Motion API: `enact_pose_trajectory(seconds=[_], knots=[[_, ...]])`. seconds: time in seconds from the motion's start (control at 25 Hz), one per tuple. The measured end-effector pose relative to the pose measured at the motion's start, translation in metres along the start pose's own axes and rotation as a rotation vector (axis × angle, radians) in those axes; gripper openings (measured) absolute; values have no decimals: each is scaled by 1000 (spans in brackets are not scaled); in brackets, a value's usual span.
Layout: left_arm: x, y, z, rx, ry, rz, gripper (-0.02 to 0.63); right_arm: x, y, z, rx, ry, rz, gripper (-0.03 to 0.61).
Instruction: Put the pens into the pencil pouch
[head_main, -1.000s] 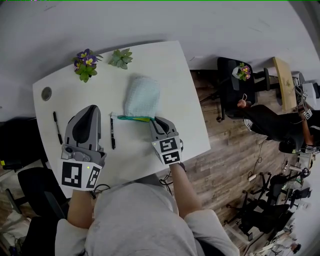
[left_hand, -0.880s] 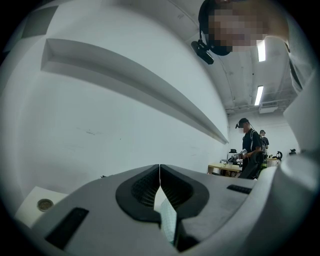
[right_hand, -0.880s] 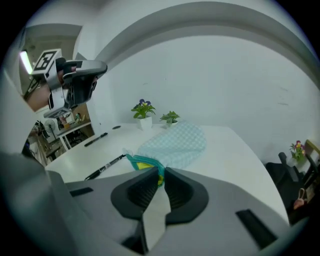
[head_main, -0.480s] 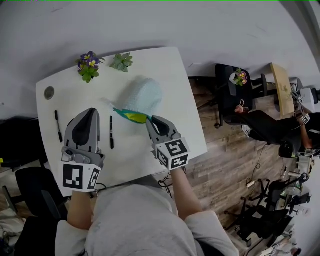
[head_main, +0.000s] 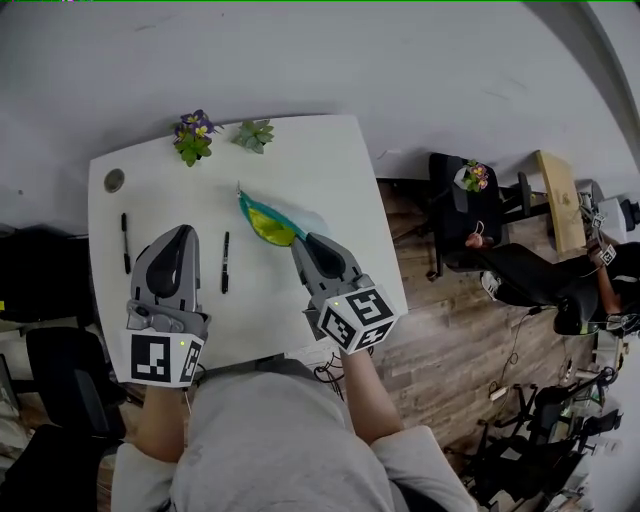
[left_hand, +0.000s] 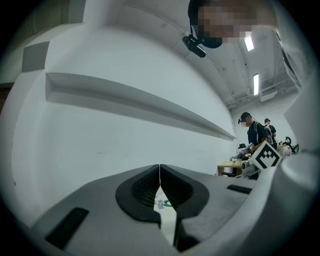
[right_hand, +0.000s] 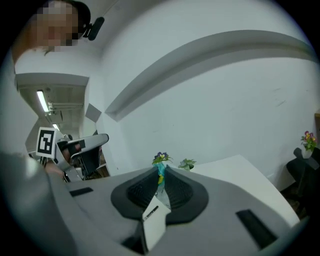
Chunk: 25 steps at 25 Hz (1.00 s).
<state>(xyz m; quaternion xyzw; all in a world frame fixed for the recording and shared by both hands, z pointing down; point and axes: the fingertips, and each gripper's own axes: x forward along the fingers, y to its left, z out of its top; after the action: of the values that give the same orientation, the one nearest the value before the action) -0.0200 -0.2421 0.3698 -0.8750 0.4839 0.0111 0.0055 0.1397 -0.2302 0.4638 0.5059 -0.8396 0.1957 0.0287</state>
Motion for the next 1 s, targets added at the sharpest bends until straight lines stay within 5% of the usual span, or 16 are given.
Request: enact_pose_trajectory(seconds=[1.0], knots=[[-159, -40, 50, 73, -90, 282, 26, -86, 101, 36, -93, -168, 184, 55]])
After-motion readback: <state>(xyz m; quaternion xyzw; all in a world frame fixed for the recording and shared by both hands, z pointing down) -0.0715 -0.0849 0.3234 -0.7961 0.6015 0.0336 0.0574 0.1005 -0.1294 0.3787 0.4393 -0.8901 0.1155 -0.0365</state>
